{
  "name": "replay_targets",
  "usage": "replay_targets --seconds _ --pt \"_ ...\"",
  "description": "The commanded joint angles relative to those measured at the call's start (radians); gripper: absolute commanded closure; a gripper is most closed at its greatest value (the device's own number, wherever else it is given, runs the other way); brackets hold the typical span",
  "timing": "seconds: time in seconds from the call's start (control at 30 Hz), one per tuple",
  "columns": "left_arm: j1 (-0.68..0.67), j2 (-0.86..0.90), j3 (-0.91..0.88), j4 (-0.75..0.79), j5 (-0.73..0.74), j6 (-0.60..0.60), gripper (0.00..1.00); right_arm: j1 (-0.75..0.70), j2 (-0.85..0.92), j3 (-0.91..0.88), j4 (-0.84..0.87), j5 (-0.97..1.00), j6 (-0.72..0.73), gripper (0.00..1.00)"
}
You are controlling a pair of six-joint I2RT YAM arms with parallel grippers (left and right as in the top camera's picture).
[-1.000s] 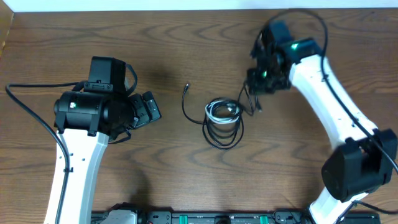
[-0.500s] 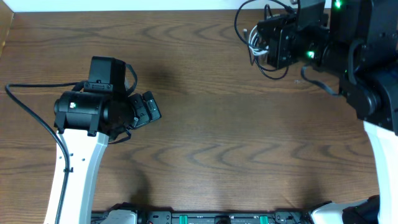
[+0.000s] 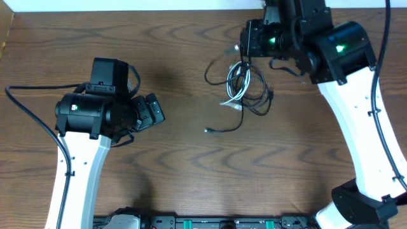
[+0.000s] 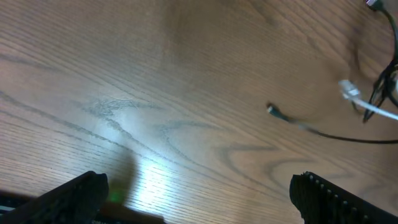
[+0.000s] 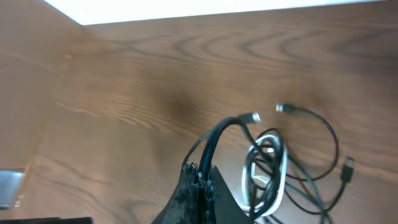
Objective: Untangle cables
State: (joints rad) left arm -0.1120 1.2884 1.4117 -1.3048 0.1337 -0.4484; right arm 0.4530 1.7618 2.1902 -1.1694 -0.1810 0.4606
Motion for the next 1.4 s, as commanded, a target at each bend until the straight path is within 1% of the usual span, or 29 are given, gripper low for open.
replay_targets --seconds 0.0,0.1,0.13,0.17,0.23,0.33,0.4,0.5,0.7,0.77,0.83,0.97,1.07,1.2,1.3,1.37 --pt "0.005 0.000 0.006 -0.004 0.008 -0.005 0.02 0.010 -0.042 0.018 -0.003 0.148 0.085 0.99" --pt "0.005 0.000 0.006 -0.004 0.009 -0.005 0.02 0.044 -0.029 -0.004 -0.037 0.434 0.085 0.99" --pt "0.005 0.000 0.006 -0.004 0.008 -0.005 0.02 0.054 -0.021 -0.020 -0.043 0.463 0.085 0.99" --pt "0.005 0.000 0.006 -0.004 0.008 -0.005 0.02 0.063 -0.012 -0.042 -0.045 0.449 0.085 0.99" --pt "0.005 0.000 0.006 -0.004 0.008 -0.005 0.02 0.079 0.008 -0.078 -0.041 0.332 0.067 0.99" --pt "0.005 0.000 0.006 -0.004 0.008 -0.005 0.02 0.096 0.024 -0.086 0.005 0.160 -0.017 0.99" --pt "0.005 0.000 0.006 -0.004 0.008 -0.005 0.02 0.095 0.014 -0.066 0.048 0.130 -0.040 0.99" --pt "0.005 0.000 0.006 -0.004 0.008 -0.005 0.02 0.078 -0.004 0.037 0.096 0.148 -0.039 0.99" --pt "0.005 0.000 0.006 -0.004 0.008 -0.005 0.02 0.043 -0.019 0.372 0.109 0.151 -0.040 0.99" --pt "0.005 0.000 0.006 -0.004 0.008 -0.005 0.02 0.038 -0.021 0.436 0.090 0.159 -0.040 0.99" --pt "0.005 0.000 0.006 -0.004 0.008 -0.005 0.02 0.039 -0.021 0.459 0.047 0.195 -0.040 0.99" --pt "0.005 0.000 0.006 -0.004 0.008 -0.005 0.02 0.039 -0.006 0.415 -0.099 0.282 -0.039 0.99" --pt "0.005 0.000 0.006 -0.004 0.008 -0.005 0.02 0.042 0.031 0.310 -0.166 0.274 -0.039 0.99" --pt "0.005 0.000 0.006 -0.004 0.008 -0.005 0.02 0.053 0.077 0.180 -0.148 0.259 -0.050 0.99" --pt "0.005 0.000 0.006 -0.004 0.008 -0.005 0.02 0.052 0.071 0.216 -0.079 0.223 -0.137 0.99" --pt "0.005 0.000 0.006 -0.004 0.009 -0.005 0.02 0.053 0.061 0.276 -0.052 0.218 -0.153 0.99"
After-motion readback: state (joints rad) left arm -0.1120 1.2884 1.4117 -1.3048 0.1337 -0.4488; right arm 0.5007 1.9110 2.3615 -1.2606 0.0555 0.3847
